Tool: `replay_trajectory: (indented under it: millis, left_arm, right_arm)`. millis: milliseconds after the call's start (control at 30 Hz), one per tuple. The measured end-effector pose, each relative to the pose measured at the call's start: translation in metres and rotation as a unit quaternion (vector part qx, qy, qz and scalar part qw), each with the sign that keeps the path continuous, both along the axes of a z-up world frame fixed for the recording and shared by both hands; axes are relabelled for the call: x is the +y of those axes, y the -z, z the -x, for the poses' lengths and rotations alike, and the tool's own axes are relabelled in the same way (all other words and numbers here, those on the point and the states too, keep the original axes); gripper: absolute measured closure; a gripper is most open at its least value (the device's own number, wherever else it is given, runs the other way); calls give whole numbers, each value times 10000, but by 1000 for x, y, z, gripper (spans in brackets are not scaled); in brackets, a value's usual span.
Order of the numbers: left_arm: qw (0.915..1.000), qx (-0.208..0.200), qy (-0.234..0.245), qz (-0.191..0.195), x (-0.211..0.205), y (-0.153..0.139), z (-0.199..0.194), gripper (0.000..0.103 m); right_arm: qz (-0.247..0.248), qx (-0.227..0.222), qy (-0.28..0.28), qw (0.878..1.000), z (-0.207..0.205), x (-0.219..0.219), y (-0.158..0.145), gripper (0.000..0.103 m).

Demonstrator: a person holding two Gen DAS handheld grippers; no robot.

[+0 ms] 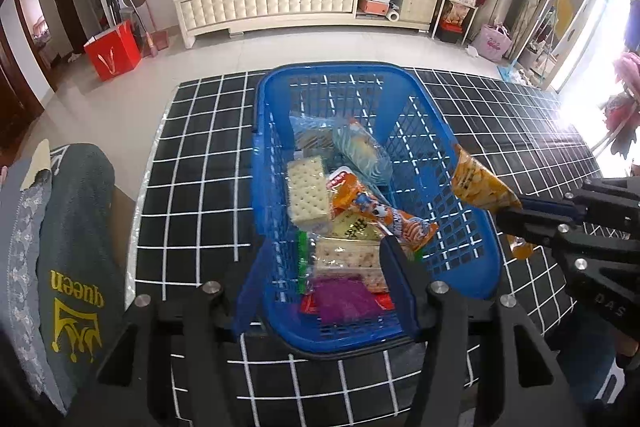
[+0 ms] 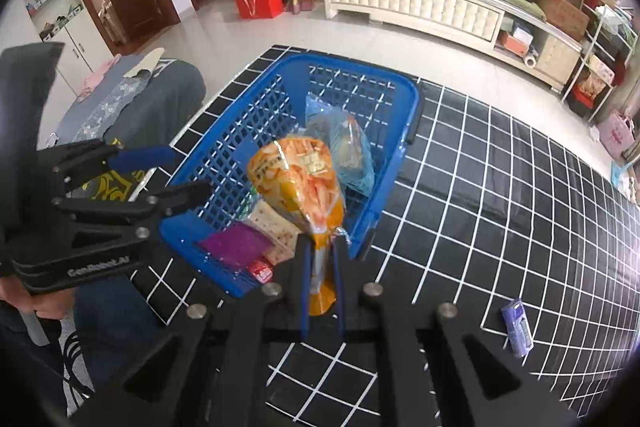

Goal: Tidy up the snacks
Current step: 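Open both grippers to drop the purple pack and orange bag into the basket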

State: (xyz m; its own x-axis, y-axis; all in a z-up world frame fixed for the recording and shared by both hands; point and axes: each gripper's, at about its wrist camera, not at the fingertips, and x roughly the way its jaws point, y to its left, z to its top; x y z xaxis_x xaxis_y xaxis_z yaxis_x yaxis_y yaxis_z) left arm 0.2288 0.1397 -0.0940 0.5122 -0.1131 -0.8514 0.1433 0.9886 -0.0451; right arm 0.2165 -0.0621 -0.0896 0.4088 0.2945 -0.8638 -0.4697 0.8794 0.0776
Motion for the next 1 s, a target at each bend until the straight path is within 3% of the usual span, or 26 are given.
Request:
replay_trajectory:
  millis: [333,667,833,1000]
  left_arm:
    - [9998,-172,-52,-79,18,-6,12,49]
    - [9998,-90,-156,42,34,3,15,49]
    - [9999,6,-129,94,31,10,15,49]
    - [10000,-8,-30,89,22,11,17,49]
  right_arm:
    - [195,109,-186,9996,-3,25,9,90]
    - [472,288,-307,9980,-4,42,29,89]
    - [620,456,-295,9966,-10,43,45,63]
    - [331,487,-256,9979,-9,34,35,46]
